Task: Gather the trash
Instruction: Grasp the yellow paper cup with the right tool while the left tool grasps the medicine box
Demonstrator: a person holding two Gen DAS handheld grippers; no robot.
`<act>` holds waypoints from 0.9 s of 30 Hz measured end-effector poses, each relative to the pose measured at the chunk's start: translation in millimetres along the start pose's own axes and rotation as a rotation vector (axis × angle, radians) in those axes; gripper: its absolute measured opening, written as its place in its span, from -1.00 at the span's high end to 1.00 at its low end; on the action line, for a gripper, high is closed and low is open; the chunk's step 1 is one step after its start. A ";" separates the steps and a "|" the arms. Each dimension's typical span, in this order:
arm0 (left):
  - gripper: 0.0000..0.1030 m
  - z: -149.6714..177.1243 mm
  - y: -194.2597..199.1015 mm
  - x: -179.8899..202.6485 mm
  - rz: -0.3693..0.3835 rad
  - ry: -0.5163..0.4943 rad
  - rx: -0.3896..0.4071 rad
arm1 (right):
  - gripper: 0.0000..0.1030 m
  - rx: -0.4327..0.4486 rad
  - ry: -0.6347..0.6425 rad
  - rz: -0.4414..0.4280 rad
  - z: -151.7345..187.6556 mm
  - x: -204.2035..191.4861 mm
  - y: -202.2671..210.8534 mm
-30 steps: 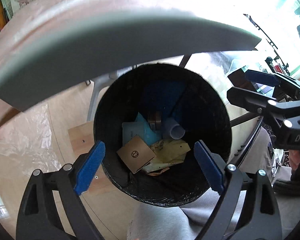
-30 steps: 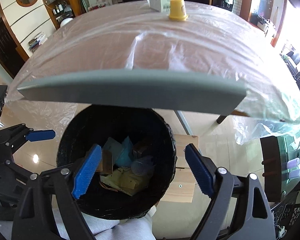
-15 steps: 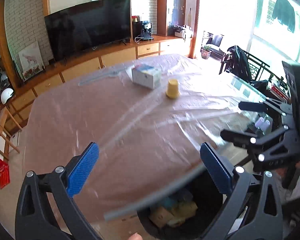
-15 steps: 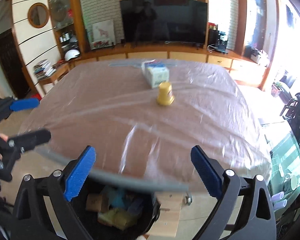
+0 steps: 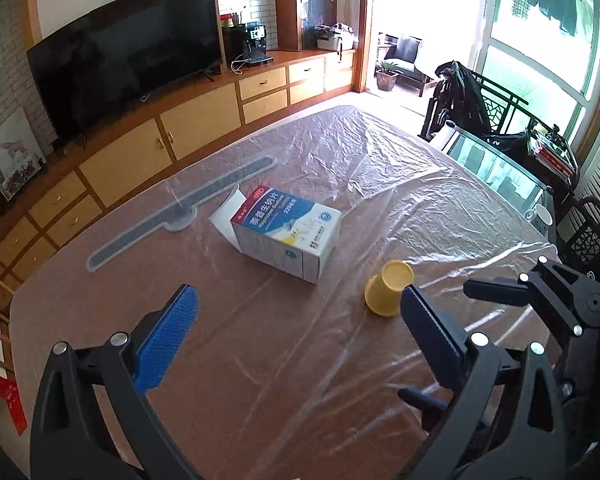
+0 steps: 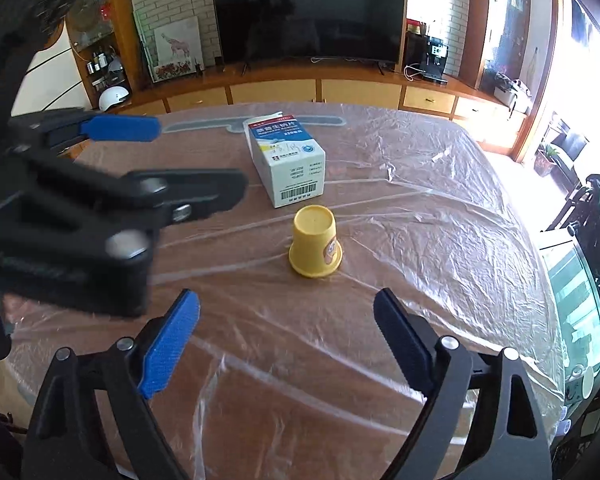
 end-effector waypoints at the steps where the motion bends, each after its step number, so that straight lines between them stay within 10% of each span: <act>1: -0.97 -6.6 -8.7 -2.0 0.003 -0.001 -0.011 | -0.66 -0.001 -0.007 -0.004 -2.1 0.9 -4.4; 27: -0.64 -29.6 -78.9 -28.3 0.081 -0.026 -0.115 | 0.30 -0.053 -0.132 -0.083 -23.5 20.7 -48.8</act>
Point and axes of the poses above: each gripper's, at about its wrist camera, not at the fingertips, and y roughly against the way its jaws point, x to its right, z to its underside, the point moved 2 cm from there along -y, roughly the way its jaws point, and after that the axes turned 10 degrees about y, right-handed, at the moved point
